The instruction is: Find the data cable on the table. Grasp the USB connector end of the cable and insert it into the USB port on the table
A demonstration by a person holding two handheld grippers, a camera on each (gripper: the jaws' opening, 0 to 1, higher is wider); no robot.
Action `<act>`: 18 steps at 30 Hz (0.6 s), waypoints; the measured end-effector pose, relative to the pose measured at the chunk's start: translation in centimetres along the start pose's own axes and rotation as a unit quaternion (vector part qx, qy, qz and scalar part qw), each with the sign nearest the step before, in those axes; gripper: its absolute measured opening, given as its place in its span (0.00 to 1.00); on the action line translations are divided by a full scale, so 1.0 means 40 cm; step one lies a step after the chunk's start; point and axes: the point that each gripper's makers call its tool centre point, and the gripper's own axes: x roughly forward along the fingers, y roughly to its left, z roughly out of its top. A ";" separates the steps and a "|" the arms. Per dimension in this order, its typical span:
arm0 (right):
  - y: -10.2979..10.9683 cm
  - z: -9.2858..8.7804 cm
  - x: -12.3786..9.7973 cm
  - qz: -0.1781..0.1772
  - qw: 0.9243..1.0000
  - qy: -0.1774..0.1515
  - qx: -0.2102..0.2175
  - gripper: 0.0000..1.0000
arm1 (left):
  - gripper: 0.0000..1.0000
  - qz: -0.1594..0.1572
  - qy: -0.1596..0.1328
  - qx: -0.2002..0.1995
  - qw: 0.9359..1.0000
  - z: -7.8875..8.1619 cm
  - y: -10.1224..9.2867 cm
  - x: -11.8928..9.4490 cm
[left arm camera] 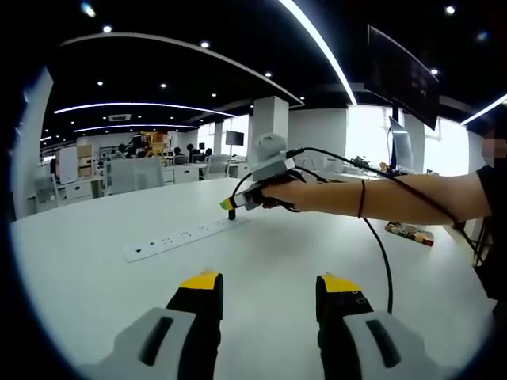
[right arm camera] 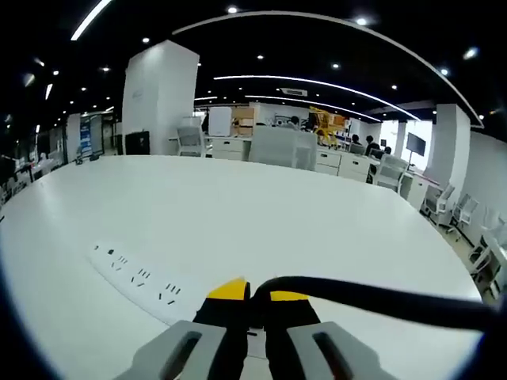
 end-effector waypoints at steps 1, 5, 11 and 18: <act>-0.002 -0.001 -0.001 0.002 1.000 -0.002 0.002 0.08 | 0.47 0.000 0.000 0.000 1.000 0.001 0.000 0.000; -0.007 0.003 0.003 0.015 0.999 -0.014 0.035 0.07 | 0.47 0.001 0.000 0.000 1.000 0.001 0.001 0.001; -0.006 0.003 0.000 0.024 0.998 -0.028 0.047 0.08 | 0.47 0.004 -0.002 0.004 1.000 0.008 0.003 0.001; -0.009 0.006 0.003 0.020 0.999 -0.026 0.040 0.08 | 0.47 0.015 -0.004 0.002 1.000 0.010 0.020 0.003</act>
